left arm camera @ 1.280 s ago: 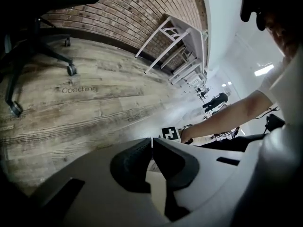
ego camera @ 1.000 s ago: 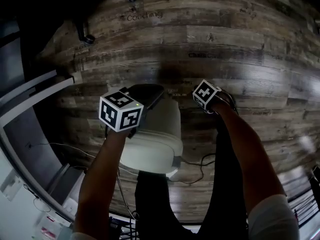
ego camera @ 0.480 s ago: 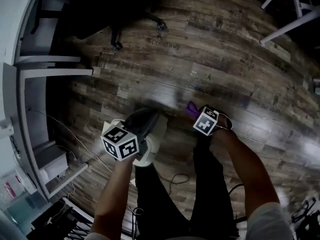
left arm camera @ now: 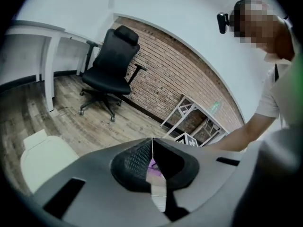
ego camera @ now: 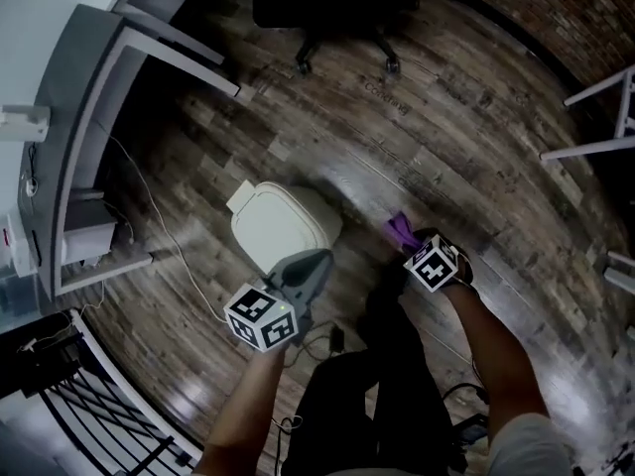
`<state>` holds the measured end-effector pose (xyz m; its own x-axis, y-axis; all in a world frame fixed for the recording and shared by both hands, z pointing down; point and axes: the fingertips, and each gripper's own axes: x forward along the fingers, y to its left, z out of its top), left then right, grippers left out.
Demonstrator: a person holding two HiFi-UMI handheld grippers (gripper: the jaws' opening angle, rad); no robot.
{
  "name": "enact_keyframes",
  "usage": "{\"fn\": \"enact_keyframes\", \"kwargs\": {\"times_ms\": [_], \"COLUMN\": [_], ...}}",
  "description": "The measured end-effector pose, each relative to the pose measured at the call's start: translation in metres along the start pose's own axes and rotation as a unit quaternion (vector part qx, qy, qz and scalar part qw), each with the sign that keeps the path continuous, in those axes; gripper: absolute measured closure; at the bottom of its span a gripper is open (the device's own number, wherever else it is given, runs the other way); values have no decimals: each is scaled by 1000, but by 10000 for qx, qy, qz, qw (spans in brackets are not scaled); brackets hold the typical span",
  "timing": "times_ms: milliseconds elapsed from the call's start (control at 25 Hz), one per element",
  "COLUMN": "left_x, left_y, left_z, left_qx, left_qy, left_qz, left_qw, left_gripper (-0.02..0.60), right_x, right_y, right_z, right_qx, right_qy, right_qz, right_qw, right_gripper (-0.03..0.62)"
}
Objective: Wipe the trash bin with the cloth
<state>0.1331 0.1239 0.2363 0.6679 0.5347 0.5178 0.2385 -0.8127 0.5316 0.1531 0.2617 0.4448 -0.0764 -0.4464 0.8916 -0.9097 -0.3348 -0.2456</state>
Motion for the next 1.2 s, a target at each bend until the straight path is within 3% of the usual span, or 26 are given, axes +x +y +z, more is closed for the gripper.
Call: {"fn": "enact_keyframes", "kwargs": {"times_ms": [240,600,920,1080,1200], "left_x": [-67,-164,-150,-124,-100], "left_y": [-9,-31,-13,-8,4], "left_z": [-70,-152,-205,-229,-251], "left_qx": [-530,-1142,-1567,-1668,-1610], "left_qy": [-611,-1303,-1799,-1997,-2103], "left_qz": [602,1532,2257,2347,2334], "left_qw": [9949,9729,9445,9366,9356], "left_gripper": [574,574,574,574,574], "right_x": [-6,-28,13,31,52], "right_y": [41,102,104,93,82], "right_z": [1,20,19,12,10], "right_qx": [-584,-922,-966,-1023,-983], "right_qy": [-50,-465,-598,-731,-938], "right_qz": [-157,-598,-537,-595,-777], "right_qw": [9982,9929,9921,9903,9877], "right_gripper": [499,500,500,499,500]}}
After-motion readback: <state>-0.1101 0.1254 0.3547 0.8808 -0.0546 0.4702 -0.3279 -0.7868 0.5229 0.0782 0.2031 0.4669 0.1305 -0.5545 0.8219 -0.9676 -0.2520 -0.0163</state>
